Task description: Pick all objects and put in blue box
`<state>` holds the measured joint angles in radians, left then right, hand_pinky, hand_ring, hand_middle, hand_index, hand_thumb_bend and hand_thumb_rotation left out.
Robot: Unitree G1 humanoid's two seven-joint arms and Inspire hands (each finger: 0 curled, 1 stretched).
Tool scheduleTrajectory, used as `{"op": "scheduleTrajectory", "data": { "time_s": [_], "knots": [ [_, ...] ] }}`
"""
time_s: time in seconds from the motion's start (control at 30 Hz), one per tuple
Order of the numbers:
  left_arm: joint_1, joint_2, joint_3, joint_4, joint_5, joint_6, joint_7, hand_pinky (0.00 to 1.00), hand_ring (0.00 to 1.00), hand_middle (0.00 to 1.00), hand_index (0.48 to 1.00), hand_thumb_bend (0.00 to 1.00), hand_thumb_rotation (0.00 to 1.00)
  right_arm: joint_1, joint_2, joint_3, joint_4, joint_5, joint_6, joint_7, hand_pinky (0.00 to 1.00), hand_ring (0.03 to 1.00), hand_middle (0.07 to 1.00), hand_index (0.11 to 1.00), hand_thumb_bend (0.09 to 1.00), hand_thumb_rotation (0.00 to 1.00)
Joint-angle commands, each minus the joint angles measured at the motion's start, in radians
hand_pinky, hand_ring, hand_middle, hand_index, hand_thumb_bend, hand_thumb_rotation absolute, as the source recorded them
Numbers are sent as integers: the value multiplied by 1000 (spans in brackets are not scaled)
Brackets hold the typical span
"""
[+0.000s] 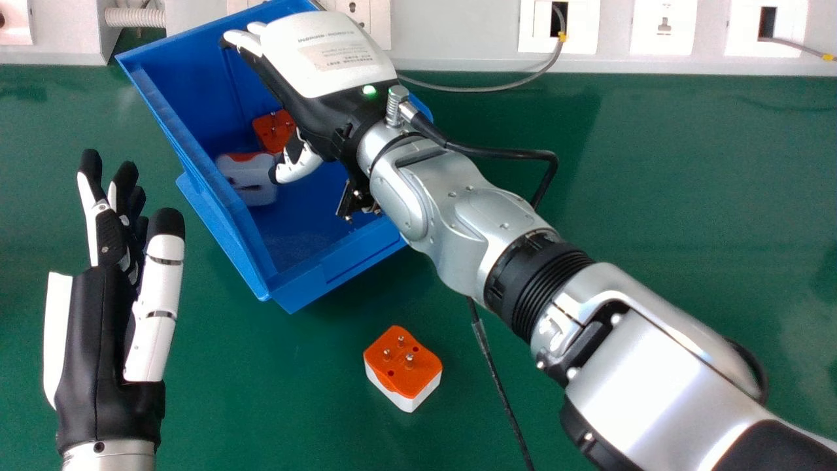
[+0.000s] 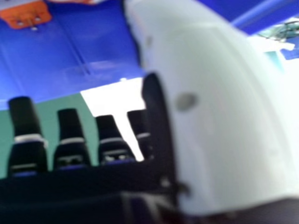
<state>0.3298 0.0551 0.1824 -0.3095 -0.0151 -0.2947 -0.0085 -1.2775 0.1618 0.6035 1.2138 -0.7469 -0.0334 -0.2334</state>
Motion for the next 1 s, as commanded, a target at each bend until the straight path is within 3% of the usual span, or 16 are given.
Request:
{"op": "scheduleTrajectory", "data": {
  "time_s": [0.0,0.07,0.13,0.17,0.2,0.23,0.27,0.3,0.33,0.4,0.47,0.53,0.63,0.7,0.83,0.97],
  "knots": [
    [-6,-1,0,-17,13,-17,10,1000,1000,1000,993,372,848,4,9,-12,-34,12,2,-35,721,911,970,954,456,141],
    [-6,-2,-1,-22,20,-12,14,1000,1000,1000,992,356,851,19,7,-20,-48,18,1,-58,690,890,950,934,467,29],
    [-9,-2,-3,-24,23,-6,16,1000,1000,1000,992,352,851,39,3,-24,-65,19,-2,-86,676,874,929,911,432,7],
    [-41,4,0,69,31,-47,22,1000,1000,1000,993,356,852,53,0,-27,-81,20,-3,-101,672,869,922,903,419,3],
    [-93,12,5,215,38,-112,28,1000,1000,1000,995,369,862,72,-3,-31,-105,24,-6,-111,671,867,918,898,407,1],
    [-105,14,6,249,38,-139,28,1000,1000,1000,998,395,873,99,-9,-35,-138,27,-8,-120,681,866,915,896,391,0],
    [-104,15,6,248,36,-153,28,1000,1000,1000,1000,397,879,128,-16,-39,-175,32,-8,-122,690,861,913,895,393,0],
    [-91,13,4,209,30,-148,25,1000,1000,1000,1000,393,882,165,-25,-41,-226,34,-3,-119,700,862,916,899,385,0],
    [-75,12,2,164,26,-137,23,1000,1000,1000,1000,388,885,207,-36,-39,-285,29,5,-122,714,867,923,906,368,0],
    [-49,12,-1,102,28,-111,22,1000,1000,1000,1000,377,888,312,-71,-27,-438,2,25,-137,707,855,918,896,351,0],
    [-27,8,-3,58,32,-81,22,1000,1000,1000,1000,368,895,422,-115,-13,-602,-35,43,-138,695,845,911,883,358,34],
    [-9,2,-5,31,36,-60,27,1000,1000,1000,999,364,901,546,-177,-5,-799,-71,50,-105,704,859,915,890,382,127],
    [5,-3,-9,13,54,-47,37,1000,1000,1000,999,341,931,704,-242,-17,-1031,-99,50,-82,686,855,904,893,465,217],
    [7,-7,-13,13,61,-51,42,1000,1000,1000,998,331,939,799,-281,-25,-1153,-116,37,-85,673,845,891,881,487,259],
    [15,-15,-21,10,61,-52,43,1000,1000,1000,995,302,937,980,-354,-37,-1335,-127,5,-86,653,841,886,868,474,331],
    [19,-19,-24,20,55,-73,42,1000,1000,1000,1000,271,916,1143,-412,-50,-1435,-129,-39,-114,620,794,844,831,496,350]
  ]
}}
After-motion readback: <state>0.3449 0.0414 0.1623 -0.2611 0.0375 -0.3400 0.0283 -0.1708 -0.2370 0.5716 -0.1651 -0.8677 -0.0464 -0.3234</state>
